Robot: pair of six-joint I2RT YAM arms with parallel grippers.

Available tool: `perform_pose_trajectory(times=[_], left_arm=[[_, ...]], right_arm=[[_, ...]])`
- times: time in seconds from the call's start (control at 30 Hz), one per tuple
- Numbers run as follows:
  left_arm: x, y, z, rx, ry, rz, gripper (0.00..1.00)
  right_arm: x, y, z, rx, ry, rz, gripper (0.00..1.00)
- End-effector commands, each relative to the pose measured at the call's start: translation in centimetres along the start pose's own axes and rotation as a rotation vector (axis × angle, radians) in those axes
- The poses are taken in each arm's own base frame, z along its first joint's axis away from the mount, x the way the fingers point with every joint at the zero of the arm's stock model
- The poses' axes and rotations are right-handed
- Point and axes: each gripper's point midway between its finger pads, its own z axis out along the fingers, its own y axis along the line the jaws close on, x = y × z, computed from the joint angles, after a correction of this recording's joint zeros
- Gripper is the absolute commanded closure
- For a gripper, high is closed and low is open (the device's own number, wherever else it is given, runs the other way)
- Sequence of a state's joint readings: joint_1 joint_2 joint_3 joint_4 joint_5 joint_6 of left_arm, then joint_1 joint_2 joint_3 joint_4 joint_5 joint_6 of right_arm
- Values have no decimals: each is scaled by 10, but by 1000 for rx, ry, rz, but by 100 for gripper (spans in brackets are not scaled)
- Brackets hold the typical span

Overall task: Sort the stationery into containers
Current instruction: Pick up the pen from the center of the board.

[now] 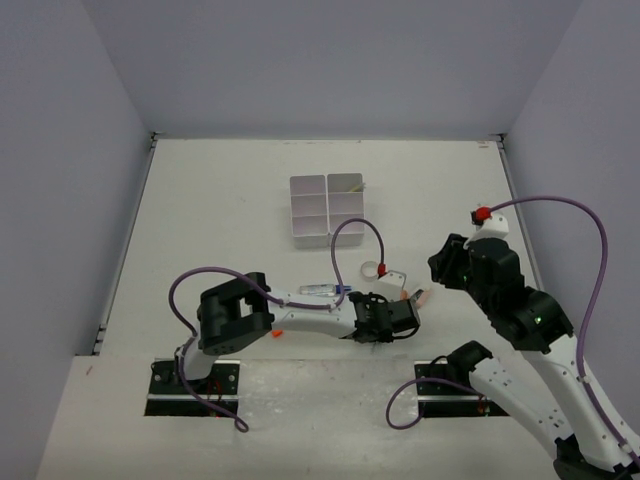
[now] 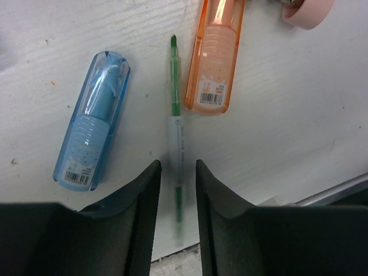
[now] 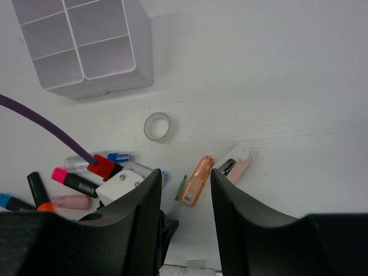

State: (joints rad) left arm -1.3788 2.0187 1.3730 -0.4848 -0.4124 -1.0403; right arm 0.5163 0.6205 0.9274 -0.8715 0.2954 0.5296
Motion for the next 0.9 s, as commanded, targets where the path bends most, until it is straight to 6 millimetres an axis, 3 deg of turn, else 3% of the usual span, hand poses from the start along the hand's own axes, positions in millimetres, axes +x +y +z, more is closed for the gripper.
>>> perform_pose_trajectory(times=[0.0,0.1,0.2,0.37,0.5,0.67,0.73,0.8,0.87], left_arm=[[4,-1,9,-30,6,-10,68],[7,3,13,-50,10,0,68],[10,6,16,-66,15,9,80],[18,18,19,-106,36,27,85],[25,29,17,-125,52,34,99],[10,35,-12,-101,-4,43,100],[-4,35,-33,-79,-59,51,100],[-29,31,-70,-25,-152,36,100],[-37,36,-88,-3,-185,47,100]], right_arm=[[0,4,2,-23,-2,-8,59],[-1,6,1,-33,-4,-10,59],[-2,8,0,-47,-10,-9,59],[-1,10,-2,-62,-7,-10,59],[-1,12,-3,-79,-5,-9,59],[5,16,0,-96,23,-19,58],[6,18,1,-104,33,-24,57],[5,19,1,-109,36,-38,51],[2,20,0,-113,26,-56,48]])
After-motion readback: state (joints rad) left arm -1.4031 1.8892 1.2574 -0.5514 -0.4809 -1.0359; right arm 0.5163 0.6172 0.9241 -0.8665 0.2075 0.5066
